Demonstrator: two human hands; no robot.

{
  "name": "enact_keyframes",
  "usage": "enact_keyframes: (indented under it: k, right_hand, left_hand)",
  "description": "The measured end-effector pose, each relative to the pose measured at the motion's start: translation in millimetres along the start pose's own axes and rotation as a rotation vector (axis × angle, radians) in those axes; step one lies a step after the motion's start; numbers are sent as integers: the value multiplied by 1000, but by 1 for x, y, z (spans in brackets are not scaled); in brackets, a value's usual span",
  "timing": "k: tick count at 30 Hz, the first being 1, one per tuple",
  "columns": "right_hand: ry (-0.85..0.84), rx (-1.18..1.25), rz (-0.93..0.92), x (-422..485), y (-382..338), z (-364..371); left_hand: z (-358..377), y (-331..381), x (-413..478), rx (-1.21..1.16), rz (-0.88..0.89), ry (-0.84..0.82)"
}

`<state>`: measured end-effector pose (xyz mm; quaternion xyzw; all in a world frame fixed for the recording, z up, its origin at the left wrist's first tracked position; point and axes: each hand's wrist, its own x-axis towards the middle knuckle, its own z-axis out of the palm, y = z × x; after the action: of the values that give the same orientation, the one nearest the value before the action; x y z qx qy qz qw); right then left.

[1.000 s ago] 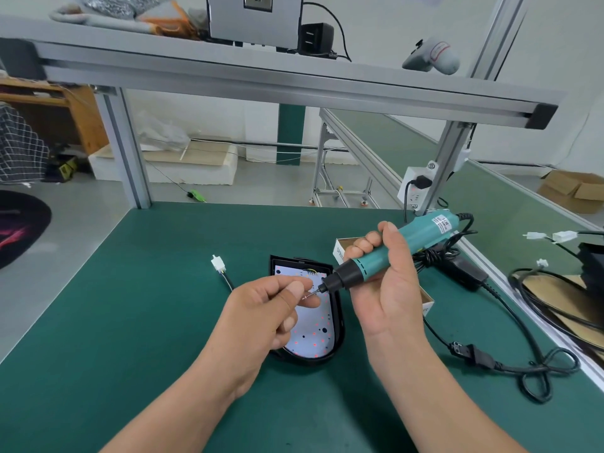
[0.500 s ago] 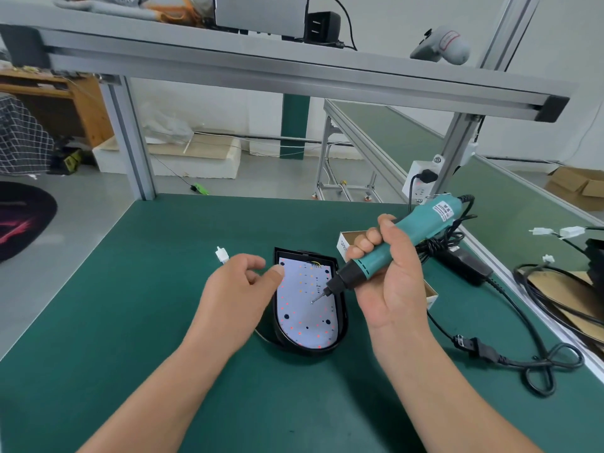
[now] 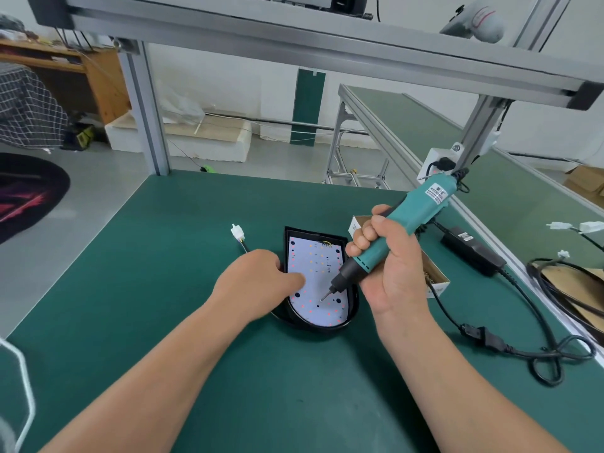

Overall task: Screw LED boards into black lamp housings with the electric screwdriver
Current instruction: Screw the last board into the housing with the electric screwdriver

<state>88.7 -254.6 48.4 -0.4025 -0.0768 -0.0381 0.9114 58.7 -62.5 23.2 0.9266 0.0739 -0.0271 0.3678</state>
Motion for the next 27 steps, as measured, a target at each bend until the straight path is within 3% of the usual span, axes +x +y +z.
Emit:
enact_keyframes:
  k: [17, 27]
  right_hand:
    - [-60, -113, -37, -4, 3, 5]
    - [-279, -283, -80, -12, 3, 14]
  left_hand:
    - [5, -1, 5, 6, 23, 26]
    - [5, 2, 6, 42, -14, 26]
